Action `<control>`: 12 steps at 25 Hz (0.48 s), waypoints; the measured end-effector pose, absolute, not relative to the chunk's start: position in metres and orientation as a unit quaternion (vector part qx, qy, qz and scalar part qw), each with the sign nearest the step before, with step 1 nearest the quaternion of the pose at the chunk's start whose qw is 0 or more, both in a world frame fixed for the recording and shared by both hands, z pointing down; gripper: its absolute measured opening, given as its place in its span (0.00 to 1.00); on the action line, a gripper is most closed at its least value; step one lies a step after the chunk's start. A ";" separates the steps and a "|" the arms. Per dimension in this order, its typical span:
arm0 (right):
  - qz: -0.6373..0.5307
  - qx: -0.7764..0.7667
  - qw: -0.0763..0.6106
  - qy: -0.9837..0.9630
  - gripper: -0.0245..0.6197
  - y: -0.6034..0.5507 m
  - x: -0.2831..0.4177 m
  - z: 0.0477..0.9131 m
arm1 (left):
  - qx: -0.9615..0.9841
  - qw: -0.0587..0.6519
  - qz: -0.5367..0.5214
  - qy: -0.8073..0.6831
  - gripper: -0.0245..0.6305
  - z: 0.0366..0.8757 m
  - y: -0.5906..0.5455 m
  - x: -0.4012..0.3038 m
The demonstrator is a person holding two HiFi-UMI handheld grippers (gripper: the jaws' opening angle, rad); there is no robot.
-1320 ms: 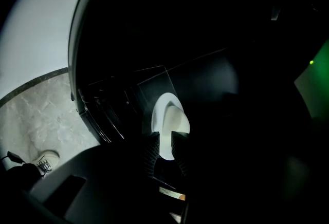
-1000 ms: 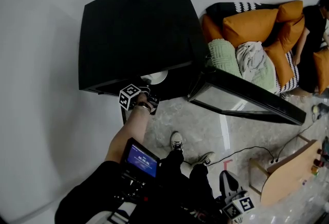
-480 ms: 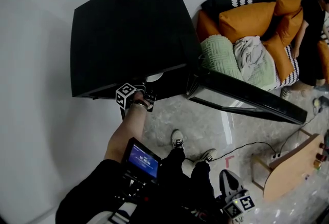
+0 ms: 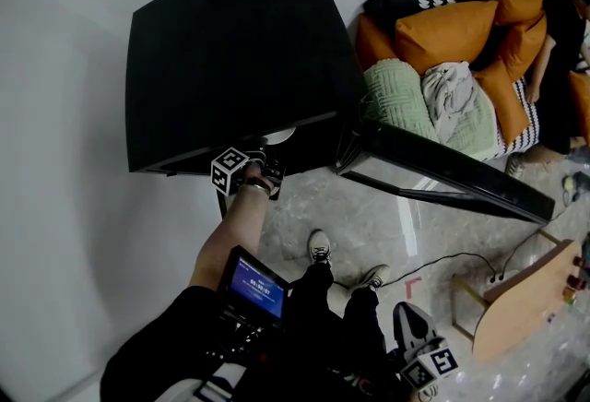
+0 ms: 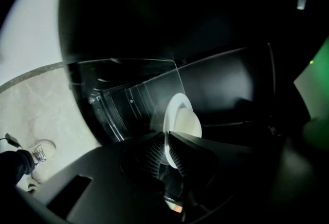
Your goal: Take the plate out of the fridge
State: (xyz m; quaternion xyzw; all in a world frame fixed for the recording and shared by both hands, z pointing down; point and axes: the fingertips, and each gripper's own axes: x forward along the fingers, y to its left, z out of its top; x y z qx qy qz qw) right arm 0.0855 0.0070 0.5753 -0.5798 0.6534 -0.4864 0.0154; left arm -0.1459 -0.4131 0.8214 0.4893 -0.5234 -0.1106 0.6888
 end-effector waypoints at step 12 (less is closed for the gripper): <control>-0.485 -0.558 0.018 0.672 0.05 -0.003 0.084 0.580 | 0.475 0.690 -0.128 -0.531 0.08 0.820 -0.338 -0.146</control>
